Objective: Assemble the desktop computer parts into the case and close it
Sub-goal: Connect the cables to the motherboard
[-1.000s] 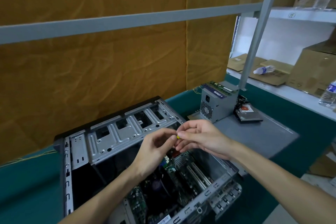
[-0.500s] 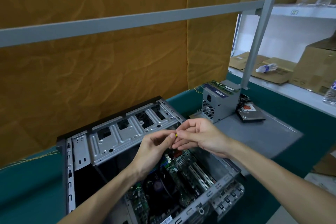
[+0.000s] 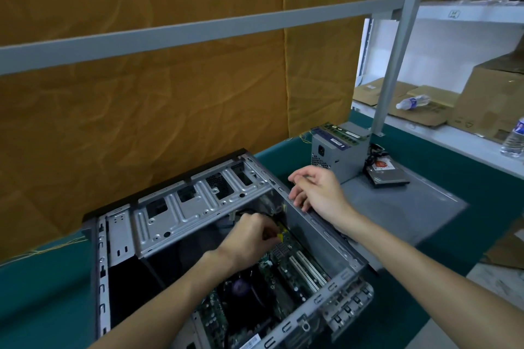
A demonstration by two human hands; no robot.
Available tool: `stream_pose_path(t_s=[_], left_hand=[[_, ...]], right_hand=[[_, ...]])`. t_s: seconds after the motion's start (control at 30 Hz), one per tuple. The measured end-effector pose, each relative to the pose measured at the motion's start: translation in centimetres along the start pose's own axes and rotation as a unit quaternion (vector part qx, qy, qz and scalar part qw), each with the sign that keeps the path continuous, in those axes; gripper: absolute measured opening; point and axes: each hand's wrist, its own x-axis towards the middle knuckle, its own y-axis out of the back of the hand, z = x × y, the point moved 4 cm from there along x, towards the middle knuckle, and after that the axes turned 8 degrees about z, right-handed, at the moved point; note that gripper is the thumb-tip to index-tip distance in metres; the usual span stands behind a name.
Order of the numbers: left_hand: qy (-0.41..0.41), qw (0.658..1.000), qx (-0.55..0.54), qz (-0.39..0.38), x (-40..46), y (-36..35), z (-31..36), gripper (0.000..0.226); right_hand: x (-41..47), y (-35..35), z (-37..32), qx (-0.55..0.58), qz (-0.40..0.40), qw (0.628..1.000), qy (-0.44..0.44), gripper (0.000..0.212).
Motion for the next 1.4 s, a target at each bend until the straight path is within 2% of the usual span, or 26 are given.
stream_pose_path(t_s=[0.23, 0.37, 0.63, 0.8, 0.9, 0.97, 1.1, 1.3, 1.4], left_hand=[[-0.078, 0.987, 0.140, 0.017, 1.7, -1.9, -0.2, 0.020], [-0.062, 0.992, 0.077, 0.072, 2.0, -2.2, -1.0, 0.018], [0.002, 0.996, -0.041, 0.079, 1.8, -2.6, -2.0, 0.014], [0.019, 0.991, -0.055, 0.124, 1.5, -2.3, -2.2, 0.017], [0.042, 0.989, -0.024, 0.140, 1.2, -2.2, -2.4, 0.013], [0.041, 0.993, -0.002, 0.114, 1.4, -2.4, -2.5, 0.013], [0.048, 0.998, -0.041, 0.012, 2.5, -3.4, -3.2, 0.019], [0.074, 0.991, -0.111, -0.005, 2.7, -4.3, -5.0, 0.030], [0.091, 0.985, -0.143, -0.012, 3.0, -4.7, -4.8, 0.049]], right_hand=[[-1.3, 0.5, 0.1, -0.019, 0.041, 0.998, 0.042, 0.020], [-1.7, 0.4, -0.3, -0.026, 0.047, 0.997, 0.047, 0.021], [-1.8, 0.4, -0.5, -0.028, 0.043, 0.997, 0.051, 0.019], [-1.8, 0.4, -0.3, -0.026, 0.038, 0.997, 0.055, 0.019], [-1.8, 0.4, -0.1, -0.024, 0.033, 0.998, 0.056, 0.018], [-1.7, 0.4, -0.1, -0.026, 0.030, 0.997, 0.059, 0.018], [-1.7, 0.3, -0.1, -0.037, 0.028, 0.997, 0.070, 0.019], [-1.6, 0.1, -0.2, -0.051, 0.026, 0.995, 0.082, 0.019], [-1.6, 0.2, -0.1, -0.058, 0.025, 0.994, 0.085, 0.019]])
